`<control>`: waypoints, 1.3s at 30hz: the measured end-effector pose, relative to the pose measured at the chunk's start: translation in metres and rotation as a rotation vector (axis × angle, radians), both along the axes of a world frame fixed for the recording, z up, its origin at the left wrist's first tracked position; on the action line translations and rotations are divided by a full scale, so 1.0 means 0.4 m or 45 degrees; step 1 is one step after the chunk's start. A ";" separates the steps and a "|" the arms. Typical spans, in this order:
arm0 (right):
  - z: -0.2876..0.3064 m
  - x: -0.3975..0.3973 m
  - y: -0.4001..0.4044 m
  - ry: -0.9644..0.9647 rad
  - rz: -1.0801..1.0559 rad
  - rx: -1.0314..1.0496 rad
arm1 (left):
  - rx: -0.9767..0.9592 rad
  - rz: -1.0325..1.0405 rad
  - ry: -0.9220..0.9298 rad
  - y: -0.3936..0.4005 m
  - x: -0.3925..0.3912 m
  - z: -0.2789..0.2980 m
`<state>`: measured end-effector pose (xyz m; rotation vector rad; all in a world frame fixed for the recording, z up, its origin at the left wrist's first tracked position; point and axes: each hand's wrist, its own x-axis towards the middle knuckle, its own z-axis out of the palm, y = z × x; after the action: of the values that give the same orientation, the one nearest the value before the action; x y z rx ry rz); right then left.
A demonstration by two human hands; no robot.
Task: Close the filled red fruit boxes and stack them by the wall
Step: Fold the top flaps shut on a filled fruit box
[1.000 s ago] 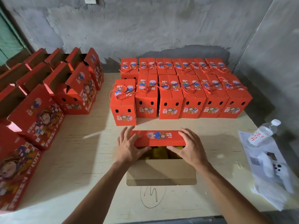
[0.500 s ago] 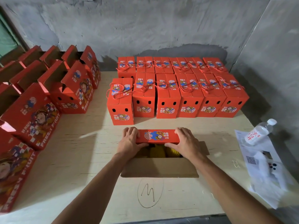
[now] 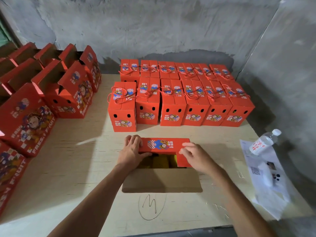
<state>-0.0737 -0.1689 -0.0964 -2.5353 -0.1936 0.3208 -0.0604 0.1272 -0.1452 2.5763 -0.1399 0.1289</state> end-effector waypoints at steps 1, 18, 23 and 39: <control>-0.046 -0.030 0.016 -0.149 0.040 -0.138 | -0.005 -0.004 -0.023 0.000 -0.001 0.000; -0.143 -0.066 0.035 -0.404 0.005 -0.078 | -0.731 0.108 -0.107 0.054 -0.106 0.130; -0.131 -0.084 0.030 -0.396 -0.025 0.153 | -0.343 -0.215 -0.291 0.022 -0.158 0.000; -0.099 -0.187 -0.146 -0.294 0.474 -0.256 | 0.044 -0.585 -0.152 0.215 -0.218 0.014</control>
<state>-0.1487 -0.2275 -0.1360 -2.7244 -0.7626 0.1953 -0.1477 0.2131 -0.1396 2.4981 -0.7745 0.1072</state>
